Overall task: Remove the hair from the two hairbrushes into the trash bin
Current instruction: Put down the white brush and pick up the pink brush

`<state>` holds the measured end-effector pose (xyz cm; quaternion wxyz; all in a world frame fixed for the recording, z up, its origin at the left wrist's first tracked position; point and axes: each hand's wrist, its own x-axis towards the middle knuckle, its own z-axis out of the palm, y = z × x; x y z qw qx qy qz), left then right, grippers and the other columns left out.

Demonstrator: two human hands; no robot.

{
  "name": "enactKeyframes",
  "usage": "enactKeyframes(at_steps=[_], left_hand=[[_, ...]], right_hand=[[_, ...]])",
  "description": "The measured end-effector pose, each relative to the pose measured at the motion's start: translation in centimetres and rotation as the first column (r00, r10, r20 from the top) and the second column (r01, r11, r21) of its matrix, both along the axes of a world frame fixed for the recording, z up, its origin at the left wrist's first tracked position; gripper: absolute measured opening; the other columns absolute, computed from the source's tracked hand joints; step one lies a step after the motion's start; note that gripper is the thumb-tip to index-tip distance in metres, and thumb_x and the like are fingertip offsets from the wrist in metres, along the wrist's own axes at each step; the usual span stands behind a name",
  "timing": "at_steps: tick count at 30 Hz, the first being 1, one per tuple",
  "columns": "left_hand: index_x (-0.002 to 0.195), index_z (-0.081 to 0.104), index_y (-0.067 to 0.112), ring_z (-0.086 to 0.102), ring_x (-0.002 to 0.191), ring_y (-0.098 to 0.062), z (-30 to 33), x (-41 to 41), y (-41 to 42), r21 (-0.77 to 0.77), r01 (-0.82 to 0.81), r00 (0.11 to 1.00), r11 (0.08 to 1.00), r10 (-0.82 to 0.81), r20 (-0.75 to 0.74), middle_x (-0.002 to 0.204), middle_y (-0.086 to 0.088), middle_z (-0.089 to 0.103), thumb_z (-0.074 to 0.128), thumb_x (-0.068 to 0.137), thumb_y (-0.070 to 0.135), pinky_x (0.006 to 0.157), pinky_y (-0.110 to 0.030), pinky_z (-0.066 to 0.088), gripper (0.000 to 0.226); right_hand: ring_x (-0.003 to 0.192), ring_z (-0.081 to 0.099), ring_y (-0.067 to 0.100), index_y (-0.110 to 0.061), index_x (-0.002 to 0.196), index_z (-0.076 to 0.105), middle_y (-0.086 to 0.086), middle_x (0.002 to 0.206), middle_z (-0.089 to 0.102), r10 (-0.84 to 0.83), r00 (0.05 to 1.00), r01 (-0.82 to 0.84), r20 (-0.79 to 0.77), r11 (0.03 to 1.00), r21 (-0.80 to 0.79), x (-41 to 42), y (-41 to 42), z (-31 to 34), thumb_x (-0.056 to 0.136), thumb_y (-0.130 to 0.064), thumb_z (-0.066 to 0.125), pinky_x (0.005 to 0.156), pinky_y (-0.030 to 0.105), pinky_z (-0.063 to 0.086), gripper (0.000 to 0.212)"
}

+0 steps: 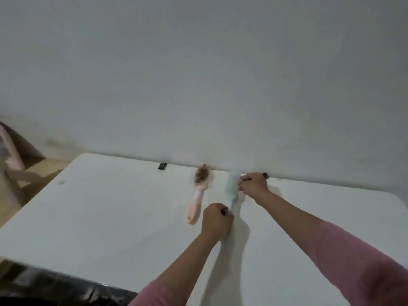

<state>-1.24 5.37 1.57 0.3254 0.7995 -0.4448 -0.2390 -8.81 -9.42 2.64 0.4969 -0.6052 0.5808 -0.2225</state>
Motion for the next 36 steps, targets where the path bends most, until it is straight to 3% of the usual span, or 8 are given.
enactKeyframes(at_steps=[5, 12, 15, 19, 22, 26, 33, 36], left_hand=[[0.05, 0.031, 0.016, 0.029, 0.045, -0.01, -1.5, -0.3, -3.0, 0.033, 0.025, 1.0, 0.999, -0.025, -0.001, 0.049, 0.0, 0.037, 0.058, 0.078, 0.015, 0.047, -0.021, 0.024, 0.039], [0.051, 0.035, 0.015, 0.025, 0.045, -0.01, -2.4, -0.3, -4.6, -0.001, 0.045, 0.999, 0.999, -0.045, -0.028, 0.05, 0.0, 0.032, 0.062, 0.077, 0.02, 0.047, -0.024, 0.021, 0.039], [0.055, 0.038, 0.013, 0.028, 0.047, -0.011, -2.0, 0.0, -4.5, -0.009, 0.03, 0.999, 1.0, -0.03, -0.033, 0.051, 0.002, 0.034, 0.059, 0.084, 0.024, 0.048, -0.025, 0.023, 0.037], [0.098, 0.067, 0.003, 0.057, 0.092, -0.023, -1.1, 1.9, -3.1, -0.115, -0.09, 0.993, 0.989, 0.097, 0.063, 0.096, -0.009, 0.062, 0.061, 0.087, 0.023, 0.078, -0.029, 0.043, 0.023], [0.116, 0.063, 0.004, 0.053, 0.108, -0.031, -0.5, 4.2, -1.8, -0.149, -0.216, 0.962, 0.965, 0.236, 0.139, 0.112, -0.014, 0.057, 0.061, 0.087, 0.019, 0.084, -0.034, 0.044, 0.032], [0.127, 0.054, 0.003, 0.045, 0.118, -0.036, -0.5, 7.1, -1.0, 0.066, -0.294, 0.946, 0.954, 0.28, 0.163, 0.124, -0.017, 0.049, 0.059, 0.089, 0.025, 0.088, -0.038, 0.043, 0.044], [0.062, 0.045, 0.009, 0.062, 0.081, -0.039, -1.7, 8.7, -0.9, 0.206, -0.185, 0.982, 0.961, 0.174, 0.072, 0.068, -0.007, 0.047, 0.061, 0.082, 0.026, 0.055, -0.029, 0.034, 0.03], [0.054, 0.032, 0.017, 0.061, 0.079, -0.037, -1.6, 8.6, -1.0, 0.219, -0.166, 0.984, 0.962, 0.147, 0.098, 0.062, -0.002, 0.039, 0.059, 0.082, 0.022, 0.053, -0.029, 0.03, 0.039]], right_hand=[[0.092, 0.068, 0.037, 0.015, 0.101, 0.064, 0.027, 0.1, 0.069, -0.049, 0.997, 0.048, -0.062, 0.999, -0.018, -0.4, -2.8, -1.5, 0.076, 0.002, 0.064, 0.085, 0.047, 0.056, 0.028], [0.078, 0.065, 0.029, 0.003, 0.079, 0.067, 0.011, 0.074, 0.064, -0.052, 0.994, 0.052, -0.098, 0.999, 0.006, -0.2, -4.3, -3.0, 0.078, -0.003, 0.058, 0.073, 0.042, 0.057, 0.011], [0.085, 0.066, 0.032, 0.01, 0.094, 0.067, 0.018, 0.087, 0.07, -0.131, 0.985, 0.121, -0.111, 0.989, -0.087, 0.0, -3.4, -2.3, 0.081, -0.003, 0.055, 0.078, 0.036, 0.054, 0.022], [0.1, 0.063, 0.028, 0.002, 0.107, 0.065, 0.016, 0.108, 0.068, -0.143, 0.989, 0.126, -0.045, 0.955, -0.27, 1.7, -1.6, -1.0, 0.087, -0.001, 0.051, 0.082, 0.025, 0.045, 0.025], [0.094, 0.063, 0.024, -0.003, 0.107, 0.065, 0.013, 0.107, 0.068, -0.06, 0.997, 0.04, -0.052, 0.947, -0.32, 3.8, -0.4, -0.8, 0.088, -0.004, 0.051, 0.078, 0.024, 0.045, 0.024], [0.099, 0.062, 0.028, -0.006, 0.105, 0.066, 0.012, 0.106, 0.065, -0.005, 0.993, -0.047, -0.116, 0.896, -0.441, 6.5, 1.1, -0.1, 0.086, -0.005, 0.049, 0.082, 0.034, 0.051, 0.025], [0.109, 0.061, 0.032, 0.0, 0.118, 0.06, 0.017, 0.116, 0.064, 0.097, 0.981, -0.129, -0.166, 0.973, -0.193, 9.9, 2.3, -0.8, 0.088, -0.01, 0.052, 0.085, 0.031, 0.047, 0.032], [0.085, 0.057, 0.028, -0.007, 0.089, 0.055, 0.012, 0.093, 0.057, 0.114, 0.977, -0.116, -0.179, 0.993, -0.003, 10.4, 2.2, -0.8, 0.084, -0.01, 0.053, 0.067, 0.028, 0.04, 0.006]])
